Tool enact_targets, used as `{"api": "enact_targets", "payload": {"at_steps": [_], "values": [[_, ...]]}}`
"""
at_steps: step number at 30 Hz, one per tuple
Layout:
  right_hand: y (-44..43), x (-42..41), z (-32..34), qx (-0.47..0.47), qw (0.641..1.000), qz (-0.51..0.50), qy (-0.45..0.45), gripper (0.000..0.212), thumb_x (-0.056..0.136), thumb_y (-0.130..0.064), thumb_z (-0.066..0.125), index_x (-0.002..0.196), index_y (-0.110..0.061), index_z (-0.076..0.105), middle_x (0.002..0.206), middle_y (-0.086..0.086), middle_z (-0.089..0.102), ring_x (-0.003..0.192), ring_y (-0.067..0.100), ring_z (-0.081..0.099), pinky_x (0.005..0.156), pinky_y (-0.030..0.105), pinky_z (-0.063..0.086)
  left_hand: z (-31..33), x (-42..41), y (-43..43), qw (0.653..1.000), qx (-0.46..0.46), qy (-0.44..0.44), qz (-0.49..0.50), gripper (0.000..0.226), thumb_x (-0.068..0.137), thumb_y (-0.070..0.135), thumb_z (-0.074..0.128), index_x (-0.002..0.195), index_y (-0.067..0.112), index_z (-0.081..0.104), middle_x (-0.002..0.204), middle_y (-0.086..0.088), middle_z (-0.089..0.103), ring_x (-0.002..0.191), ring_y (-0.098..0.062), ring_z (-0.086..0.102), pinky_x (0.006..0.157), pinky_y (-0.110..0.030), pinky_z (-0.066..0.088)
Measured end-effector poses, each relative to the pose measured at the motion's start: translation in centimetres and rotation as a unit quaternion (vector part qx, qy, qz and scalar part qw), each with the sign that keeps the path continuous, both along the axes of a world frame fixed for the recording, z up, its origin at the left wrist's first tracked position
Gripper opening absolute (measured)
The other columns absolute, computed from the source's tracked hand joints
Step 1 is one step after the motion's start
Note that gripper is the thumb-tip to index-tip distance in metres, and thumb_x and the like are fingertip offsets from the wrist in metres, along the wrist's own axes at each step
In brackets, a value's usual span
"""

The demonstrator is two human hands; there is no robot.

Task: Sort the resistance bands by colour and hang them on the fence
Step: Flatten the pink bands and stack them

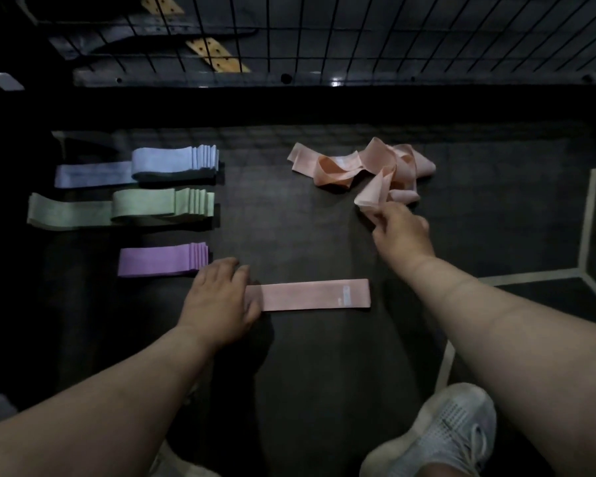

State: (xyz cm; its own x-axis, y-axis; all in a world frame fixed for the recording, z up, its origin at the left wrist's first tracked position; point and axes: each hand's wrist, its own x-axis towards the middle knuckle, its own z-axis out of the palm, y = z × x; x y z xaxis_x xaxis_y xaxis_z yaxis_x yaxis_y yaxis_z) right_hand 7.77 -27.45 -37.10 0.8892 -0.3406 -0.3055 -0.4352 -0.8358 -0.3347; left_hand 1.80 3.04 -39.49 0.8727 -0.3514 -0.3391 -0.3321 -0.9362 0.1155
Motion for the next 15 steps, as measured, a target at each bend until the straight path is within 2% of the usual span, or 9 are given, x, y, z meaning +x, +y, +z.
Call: {"api": "enact_targets", "payload": {"at_steps": [2,3,5,7,9,10,12,13,15], "values": [[-0.4,1.2,2.2,0.075,0.991,-0.068,-0.089,0.013,0.092,-0.022,0.064,0.104,-0.021,0.071,0.118,0.005,0.067,0.109,0.027,0.061,0.097,0.036,0.048,1.3,0.4,-1.4,1.0,-0.022,0.003,-0.009,0.059,0.079,0.047,0.059,0.124,0.009,0.063,0.128,-0.018,0.058,0.118,-0.035,0.056,0.102,-0.044,0.043],[-0.5,1.8,3.6,0.123,0.98,-0.095,-0.124,0.007,0.09,-0.016,0.067,0.094,-0.019,0.072,0.109,0.006,0.069,0.102,0.023,0.064,0.092,0.033,0.051,2.1,0.5,-2.1,0.999,-0.043,-0.003,-0.004,0.059,0.08,0.047,0.057,0.126,0.01,0.061,0.13,-0.016,0.057,0.12,-0.033,0.054,0.103,-0.043,0.041],[-0.6,3.2,6.9,0.165,0.96,-0.124,-0.188,0.017,0.085,-0.004,0.067,0.08,-0.02,0.067,0.093,0.005,0.069,0.092,0.022,0.067,0.081,0.027,0.054,4.7,1.0,-3.7,0.995,-0.093,-0.006,0.027,0.06,0.085,0.048,0.045,0.13,0.011,0.059,0.132,-0.013,0.055,0.122,-0.032,0.053,0.105,-0.04,0.039],[-0.7,4.3,10.5,0.14,0.958,-0.108,-0.228,0.018,0.084,-0.001,0.065,0.082,-0.018,0.064,0.085,-0.002,0.064,0.087,0.019,0.065,0.074,0.022,0.05,7.9,1.9,-5.4,0.984,-0.155,0.014,0.09,0.055,0.091,0.046,0.045,0.135,0.014,0.054,0.134,-0.008,0.054,0.124,-0.028,0.051,0.107,-0.038,0.037],[-0.4,4.6,14.5,0.127,0.952,-0.074,-0.268,0.016,0.084,-0.002,0.066,0.087,-0.017,0.063,0.08,-0.007,0.06,0.079,0.011,0.06,0.073,0.02,0.049,11.1,3.1,-7.1,0.952,-0.238,0.06,0.183,0.045,0.094,0.043,0.048,0.133,0.021,0.055,0.13,-0.003,0.057,0.121,-0.025,0.054,0.106,-0.039,0.042],[-0.2,4.6,16.6,0.136,0.946,-0.054,-0.289,0.016,0.085,-0.002,0.067,0.088,-0.017,0.062,0.079,-0.009,0.06,0.075,0.007,0.059,0.071,0.018,0.049,12.8,3.8,-7.8,0.927,-0.287,0.089,0.226,0.036,0.095,0.041,0.048,0.124,0.023,0.06,0.123,-0.003,0.062,0.113,-0.025,0.059,0.099,-0.04,0.047],[0.5,4.0,20.9,0.155,0.934,-0.009,-0.32,0.016,0.086,-0.006,0.07,0.091,-0.018,0.061,0.081,-0.012,0.061,0.074,0.0,0.058,0.068,0.014,0.048,16.9,4.8,-8.7,0.847,-0.418,0.152,0.292,0.024,0.097,0.032,0.044,0.1,0.019,0.064,0.105,-0.006,0.069,0.091,-0.025,0.066,0.077,-0.035,0.053],[1.0,3.5,22.3,0.164,0.932,0.009,-0.323,0.016,0.087,-0.008,0.071,0.093,-0.019,0.062,0.085,-0.011,0.063,0.077,-0.001,0.059,0.069,0.011,0.048,18.4,5.1,-9.2,0.798,-0.476,0.198,0.312,0.023,0.099,0.027,0.041,0.093,0.017,0.062,0.098,-0.009,0.069,0.079,-0.024,0.065,0.066,-0.03,0.049],[2.4,1.8,26.9,0.188,0.914,0.051,-0.355,0.016,0.087,-0.007,0.072,0.097,-0.018,0.063,0.091,-0.004,0.067,0.08,0.001,0.062,0.07,0.009,0.048,22.7,5.0,-9.4,0.711,-0.561,0.263,0.334,0.024,0.102,0.021,0.035,0.092,0.011,0.054,0.09,-0.015,0.064,0.064,-0.024,0.058,0.057,-0.027,0.039]]}}
